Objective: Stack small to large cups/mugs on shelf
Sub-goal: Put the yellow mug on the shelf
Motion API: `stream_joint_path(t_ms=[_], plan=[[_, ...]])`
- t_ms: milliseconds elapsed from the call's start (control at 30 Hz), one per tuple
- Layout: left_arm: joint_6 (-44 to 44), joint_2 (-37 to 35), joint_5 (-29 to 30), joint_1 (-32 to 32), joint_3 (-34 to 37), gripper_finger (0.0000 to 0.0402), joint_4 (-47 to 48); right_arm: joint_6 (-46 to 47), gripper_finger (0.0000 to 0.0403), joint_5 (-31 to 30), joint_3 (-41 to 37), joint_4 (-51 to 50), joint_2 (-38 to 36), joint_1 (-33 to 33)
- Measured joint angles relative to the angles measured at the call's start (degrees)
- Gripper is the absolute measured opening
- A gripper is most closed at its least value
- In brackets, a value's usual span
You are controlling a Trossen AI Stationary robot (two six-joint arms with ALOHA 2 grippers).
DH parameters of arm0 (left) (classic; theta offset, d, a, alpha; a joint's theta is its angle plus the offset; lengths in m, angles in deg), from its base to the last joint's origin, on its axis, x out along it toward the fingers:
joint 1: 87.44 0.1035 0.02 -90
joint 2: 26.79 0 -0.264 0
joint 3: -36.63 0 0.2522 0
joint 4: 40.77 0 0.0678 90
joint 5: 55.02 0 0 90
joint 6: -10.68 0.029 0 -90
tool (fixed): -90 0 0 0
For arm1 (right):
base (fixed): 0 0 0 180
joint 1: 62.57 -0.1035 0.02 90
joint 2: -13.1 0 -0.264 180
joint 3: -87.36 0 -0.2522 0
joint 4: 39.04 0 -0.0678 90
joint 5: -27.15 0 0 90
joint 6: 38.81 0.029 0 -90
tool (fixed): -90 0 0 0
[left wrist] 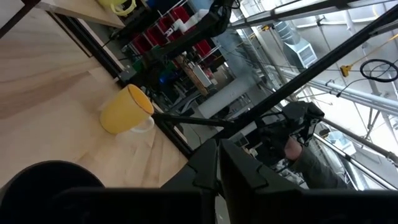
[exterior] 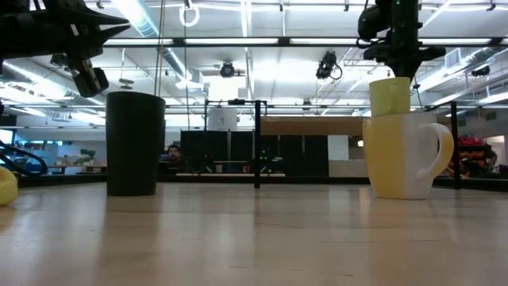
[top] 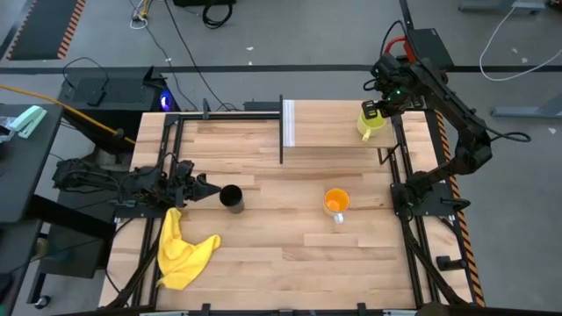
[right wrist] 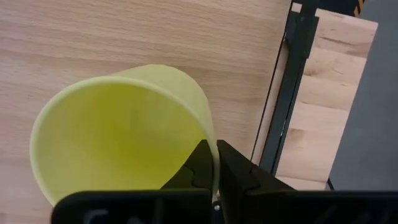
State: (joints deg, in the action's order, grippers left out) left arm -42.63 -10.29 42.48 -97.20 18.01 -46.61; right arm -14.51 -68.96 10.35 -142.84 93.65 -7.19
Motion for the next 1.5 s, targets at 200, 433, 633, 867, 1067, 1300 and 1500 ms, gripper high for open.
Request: stream_joint_path(t_ms=[200,433,633,867,1067,1300,1500], plan=[[0.1,0.0,0.0,0.0,0.0,0.0029,0.3,1.1,0.0012,0.0,0.0,0.0,0.0,0.0],[0.1,0.0,0.0,0.0,0.0,0.0036,1.4,1.8,0.0014,0.0,0.0,0.0,0.0,0.0],[0.1,0.0,0.0,0.0,0.0,0.0032,1.6,2.8,0.0039,-0.1,0.0,0.0,0.0,0.0],[0.1,0.0,0.0,0.0,0.0,0.0029,1.6,3.2,0.0077,-0.1,0.0,0.0,0.0,0.0],[0.1,0.0,0.0,0.0,0.0,0.0037,1.6,3.2,0.0084,-0.3,0.0,0.0,0.0,0.0],[0.1,0.0,0.0,0.0,0.0,0.0035,1.5,4.1,0.008,-0.7,3.8,0.0,-1.3,-0.1],[0.1,0.0,2.9,0.0,0.0,0.003,-1.7,6.4,0.008,-0.7,7.7,0.1,-5.1,-2.2]])
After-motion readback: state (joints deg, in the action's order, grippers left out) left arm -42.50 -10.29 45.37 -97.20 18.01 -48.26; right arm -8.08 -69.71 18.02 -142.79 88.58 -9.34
